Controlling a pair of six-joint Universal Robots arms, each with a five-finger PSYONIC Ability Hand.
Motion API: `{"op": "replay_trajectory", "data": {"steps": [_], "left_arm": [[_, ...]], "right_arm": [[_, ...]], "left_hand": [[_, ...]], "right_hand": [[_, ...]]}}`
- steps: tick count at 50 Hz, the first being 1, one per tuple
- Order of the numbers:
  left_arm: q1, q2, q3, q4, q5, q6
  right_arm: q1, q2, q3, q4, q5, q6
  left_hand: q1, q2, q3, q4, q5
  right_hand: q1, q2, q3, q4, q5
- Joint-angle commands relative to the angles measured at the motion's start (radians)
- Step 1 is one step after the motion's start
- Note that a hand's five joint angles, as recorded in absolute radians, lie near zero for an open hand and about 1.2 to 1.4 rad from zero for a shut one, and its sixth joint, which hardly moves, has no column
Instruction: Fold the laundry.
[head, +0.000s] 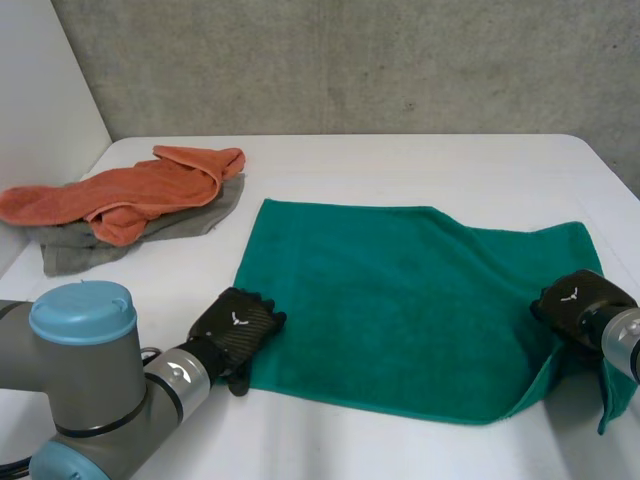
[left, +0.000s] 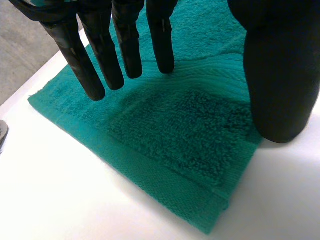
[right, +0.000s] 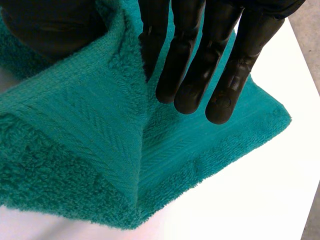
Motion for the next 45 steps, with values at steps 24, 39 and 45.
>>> {"op": "replay_trajectory", "data": {"steps": [24,39,45], "left_arm": [[-0.001,-0.066,0.101,0.061,-0.002,0.003],[-0.001,-0.039,0.065,0.088,0.006,0.006],[0.009,0.028,0.048,0.07,-0.034,0.012]], "right_arm": [[0.002,0.0,0.035,-0.012,-0.001,-0.002],[0.001,0.0,0.035,-0.019,0.0,0.0],[-0.002,-0.018,0.037,-0.012,0.011,-0.002]], "left_hand": [[0.237,0.235,0.235,0.232,0.236],[0.944,0.942,0.942,0.939,0.943],[0.944,0.942,0.942,0.939,0.943]], "right_hand": [[0.41,0.224,0.216,0.206,0.227],[0.41,0.224,0.216,0.206,0.227],[0.41,0.224,0.216,0.206,0.227]]}}
